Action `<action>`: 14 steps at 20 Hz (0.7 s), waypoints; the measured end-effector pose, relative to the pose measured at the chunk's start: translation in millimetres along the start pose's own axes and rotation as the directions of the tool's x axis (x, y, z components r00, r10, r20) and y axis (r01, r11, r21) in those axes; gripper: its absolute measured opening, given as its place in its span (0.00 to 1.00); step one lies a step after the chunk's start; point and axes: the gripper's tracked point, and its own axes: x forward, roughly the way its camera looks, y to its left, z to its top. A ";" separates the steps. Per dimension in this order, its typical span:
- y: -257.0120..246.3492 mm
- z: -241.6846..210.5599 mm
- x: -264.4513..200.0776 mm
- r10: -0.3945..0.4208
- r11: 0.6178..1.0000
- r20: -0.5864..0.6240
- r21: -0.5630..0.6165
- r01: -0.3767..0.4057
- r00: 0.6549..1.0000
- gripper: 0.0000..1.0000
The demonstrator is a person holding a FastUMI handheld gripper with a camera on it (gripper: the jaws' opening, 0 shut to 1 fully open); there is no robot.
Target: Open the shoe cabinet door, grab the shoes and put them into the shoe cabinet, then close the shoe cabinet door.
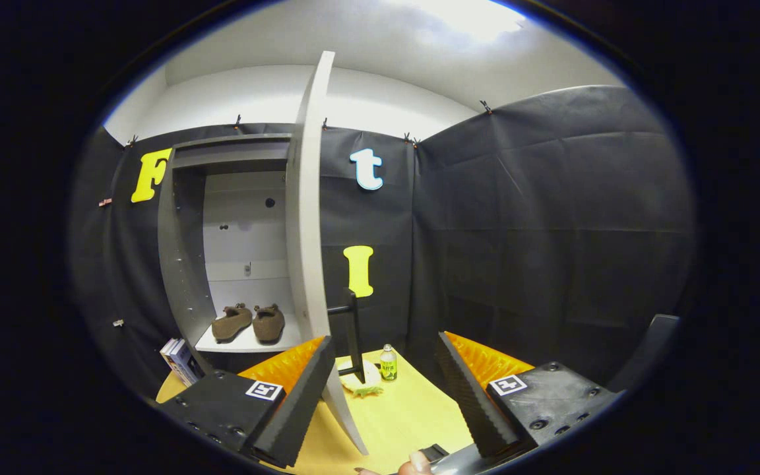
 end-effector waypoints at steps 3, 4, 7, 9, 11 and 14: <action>-5.2 -9.2 18.9 0.051 0.999 -0.038 0.020 -0.050 0.998 0.98; -3.9 -12.6 24.3 0.070 0.997 -0.048 0.030 -0.069 0.996 0.98; -1.4 -21.9 36.4 0.117 0.993 -0.084 0.039 -0.114 0.990 0.97; -0.5 -21.0 37.3 0.136 0.990 -0.085 0.045 -0.133 0.987 0.97; 4.9 -19.4 34.5 0.149 0.988 -0.080 0.046 -0.146 0.986 0.96; 32.7 -23.9 28.6 0.205 0.978 -0.082 0.058 -0.200 0.975 0.96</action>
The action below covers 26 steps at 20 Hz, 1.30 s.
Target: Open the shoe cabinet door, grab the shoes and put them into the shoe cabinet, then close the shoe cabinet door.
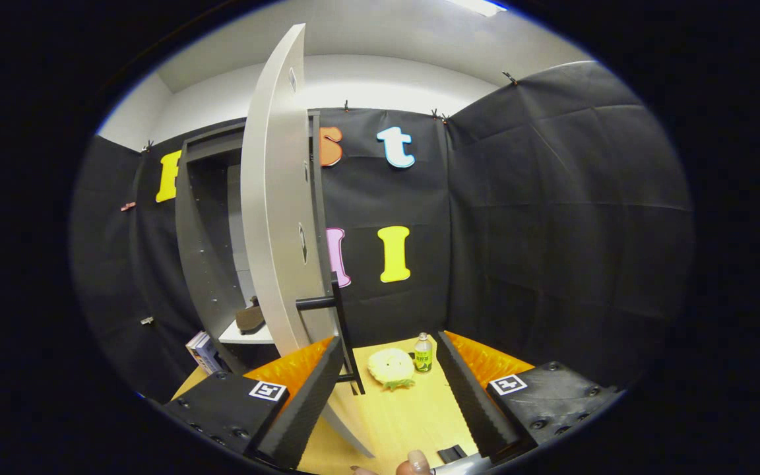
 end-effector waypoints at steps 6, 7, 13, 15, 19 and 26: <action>61.4 -9.3 0.2 0.088 0.996 -0.010 0.000 -0.088 0.996 0.96; 72.8 -10.9 0.1 0.098 0.995 -0.012 0.004 -0.098 0.995 0.96; 148.3 -24.5 10.7 0.137 0.991 -0.017 0.008 -0.137 0.990 0.96; 171.5 -29.8 13.4 0.153 0.988 -0.018 0.011 -0.152 0.988 0.96; 228.2 -32.2 25.7 0.203 0.979 -0.001 0.009 -0.203 0.979 0.96; 300.2 -43.7 29.3 0.260 0.966 -0.009 -0.003 -0.260 0.966 0.98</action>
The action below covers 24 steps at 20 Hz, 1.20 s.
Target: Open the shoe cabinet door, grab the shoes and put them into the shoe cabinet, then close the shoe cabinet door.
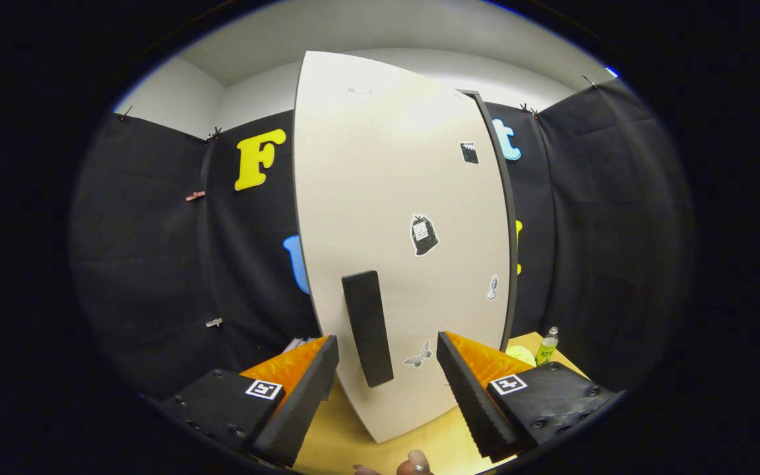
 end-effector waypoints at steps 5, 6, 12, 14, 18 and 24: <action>14.0 0.5 -7.9 -0.014 1.000 0.018 -0.016 0.014 1.000 0.98; 15.3 1.4 -10.3 -0.017 1.000 0.024 -0.017 0.017 1.000 0.98; 18.5 2.9 -23.1 -0.022 0.999 0.036 -0.025 0.023 0.999 0.98; 19.8 3.9 -26.4 -0.013 0.999 0.039 -0.028 0.015 0.999 0.98; 22.9 8.4 -32.9 -0.006 0.999 0.061 -0.044 0.009 0.998 0.98; 17.0 4.8 -34.9 -0.024 0.998 0.060 -0.060 0.027 0.998 0.98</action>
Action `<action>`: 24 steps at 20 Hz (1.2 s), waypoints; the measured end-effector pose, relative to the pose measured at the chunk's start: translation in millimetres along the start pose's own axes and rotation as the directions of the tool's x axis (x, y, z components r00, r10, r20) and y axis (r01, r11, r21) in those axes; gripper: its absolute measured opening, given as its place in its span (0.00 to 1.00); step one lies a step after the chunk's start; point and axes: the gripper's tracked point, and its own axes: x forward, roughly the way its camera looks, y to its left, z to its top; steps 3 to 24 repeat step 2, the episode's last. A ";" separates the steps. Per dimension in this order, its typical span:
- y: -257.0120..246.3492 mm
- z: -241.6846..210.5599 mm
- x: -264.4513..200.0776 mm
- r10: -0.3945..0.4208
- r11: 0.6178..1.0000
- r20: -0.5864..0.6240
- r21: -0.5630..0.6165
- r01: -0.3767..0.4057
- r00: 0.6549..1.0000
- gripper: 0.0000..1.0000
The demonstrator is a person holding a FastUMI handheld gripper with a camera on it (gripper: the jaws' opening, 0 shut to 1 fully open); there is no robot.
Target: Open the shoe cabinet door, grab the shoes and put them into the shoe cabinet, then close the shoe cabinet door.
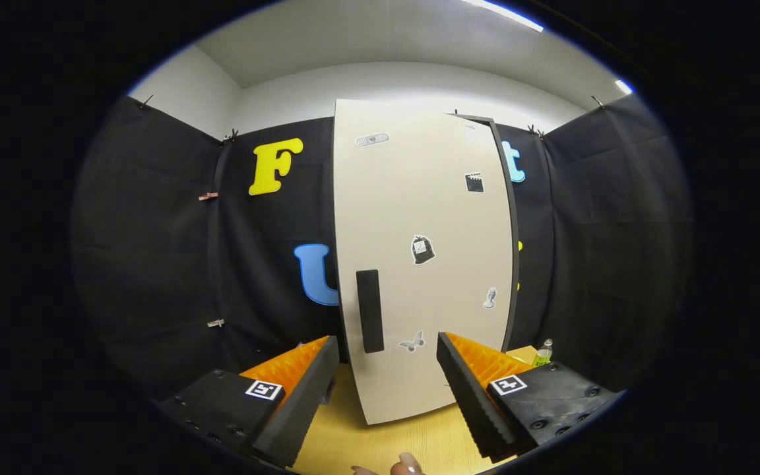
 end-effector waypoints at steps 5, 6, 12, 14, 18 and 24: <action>-1.6 0.0 1.3 -0.004 1.000 0.001 0.000 0.004 1.000 0.98; -1.6 0.0 1.3 -0.004 1.000 0.001 0.000 0.004 1.000 0.98; -1.6 0.0 1.3 -0.004 1.000 0.001 0.000 0.004 1.000 0.98; -1.6 0.0 1.3 -0.004 1.000 0.001 0.000 0.004 1.000 0.98; -1.6 0.0 1.3 -0.004 1.000 0.001 0.000 0.004 1.000 0.98; -1.6 0.0 1.3 -0.004 1.000 0.001 0.000 0.004 1.000 0.98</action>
